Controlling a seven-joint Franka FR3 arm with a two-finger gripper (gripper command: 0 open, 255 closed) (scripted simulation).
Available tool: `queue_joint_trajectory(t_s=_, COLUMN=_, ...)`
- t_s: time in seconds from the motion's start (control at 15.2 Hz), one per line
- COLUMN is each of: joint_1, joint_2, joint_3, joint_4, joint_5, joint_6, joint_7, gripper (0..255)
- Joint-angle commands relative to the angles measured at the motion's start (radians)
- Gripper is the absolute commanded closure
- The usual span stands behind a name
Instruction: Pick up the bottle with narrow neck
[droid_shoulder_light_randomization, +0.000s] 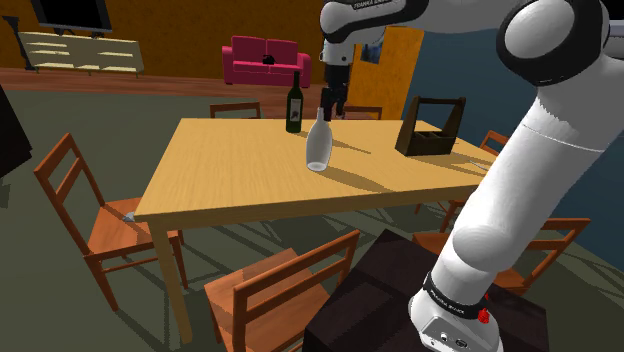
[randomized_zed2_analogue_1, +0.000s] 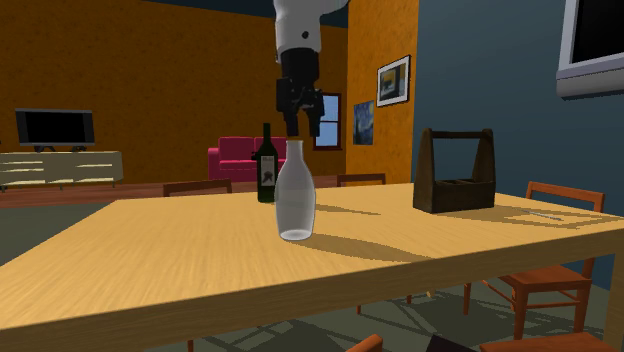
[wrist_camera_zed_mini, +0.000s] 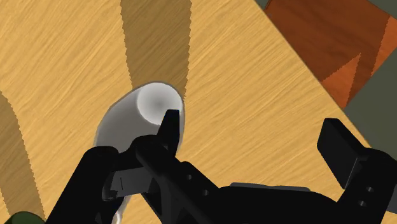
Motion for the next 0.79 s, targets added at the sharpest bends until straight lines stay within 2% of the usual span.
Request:
queue_joint_trajectory(t_s=0.0, joint_1=-0.010, joint_2=0.088, joint_3=-0.016, joint_4=0.104, joint_5=0.010, joint_6=-0.023, joint_7=-0.035, gripper=0)
queue_joint_trajectory(t_s=0.33, joint_1=-0.050, joint_2=0.312, joint_3=-0.044, joint_4=0.387, joint_5=0.046, joint_6=-0.098, joint_7=-0.118, gripper=0)
queue_joint_trajectory(t_s=0.66, joint_1=-0.119, joint_2=0.577, joint_3=-0.054, joint_4=0.769, joint_5=0.093, joint_6=-0.230, joint_7=-0.185, gripper=0)
queue_joint_trajectory(t_s=0.73, joint_1=-0.118, joint_2=0.571, joint_3=-0.053, joint_4=0.746, joint_5=0.092, joint_6=-0.213, joint_7=-0.184, gripper=0)
